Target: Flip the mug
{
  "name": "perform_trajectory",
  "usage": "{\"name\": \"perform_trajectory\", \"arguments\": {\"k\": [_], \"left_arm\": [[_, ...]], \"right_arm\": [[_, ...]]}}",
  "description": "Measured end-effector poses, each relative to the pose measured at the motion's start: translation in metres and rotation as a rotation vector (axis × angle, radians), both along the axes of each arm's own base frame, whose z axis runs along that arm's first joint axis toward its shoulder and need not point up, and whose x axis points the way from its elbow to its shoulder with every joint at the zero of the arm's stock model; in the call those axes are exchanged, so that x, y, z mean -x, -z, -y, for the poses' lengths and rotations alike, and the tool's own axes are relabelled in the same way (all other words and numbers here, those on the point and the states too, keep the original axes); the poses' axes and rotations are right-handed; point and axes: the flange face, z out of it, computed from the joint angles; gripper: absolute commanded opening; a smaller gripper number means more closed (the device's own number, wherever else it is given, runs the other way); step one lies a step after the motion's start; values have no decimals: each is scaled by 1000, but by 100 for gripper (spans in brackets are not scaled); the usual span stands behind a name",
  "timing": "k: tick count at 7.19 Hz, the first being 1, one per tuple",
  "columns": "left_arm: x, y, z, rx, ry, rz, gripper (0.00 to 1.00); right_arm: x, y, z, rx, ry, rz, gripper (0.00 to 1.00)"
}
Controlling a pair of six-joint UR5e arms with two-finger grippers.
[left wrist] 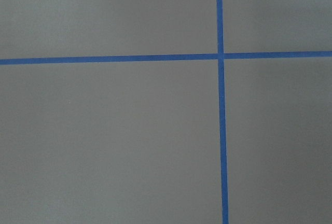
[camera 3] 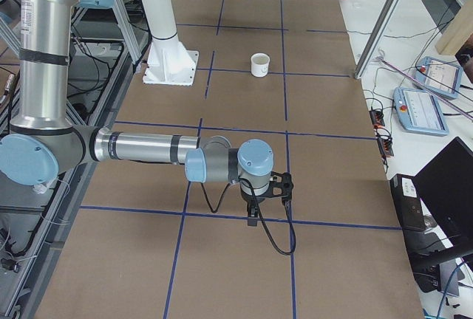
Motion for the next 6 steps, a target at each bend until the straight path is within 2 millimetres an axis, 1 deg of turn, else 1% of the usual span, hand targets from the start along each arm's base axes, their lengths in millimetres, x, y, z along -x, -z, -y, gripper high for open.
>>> {"name": "perform_trajectory", "arguments": {"k": [2,3,6], "left_arm": [[-31,4,10,-10,-71,1,100],[-37,6,12,-13,-86,1,100],[-40,7,13,-8,-92,2,100]], "right_arm": [[0,0,0,0,0,0,100],[0,0,0,0,0,0,100],[0,0,0,0,0,0,100]]}}
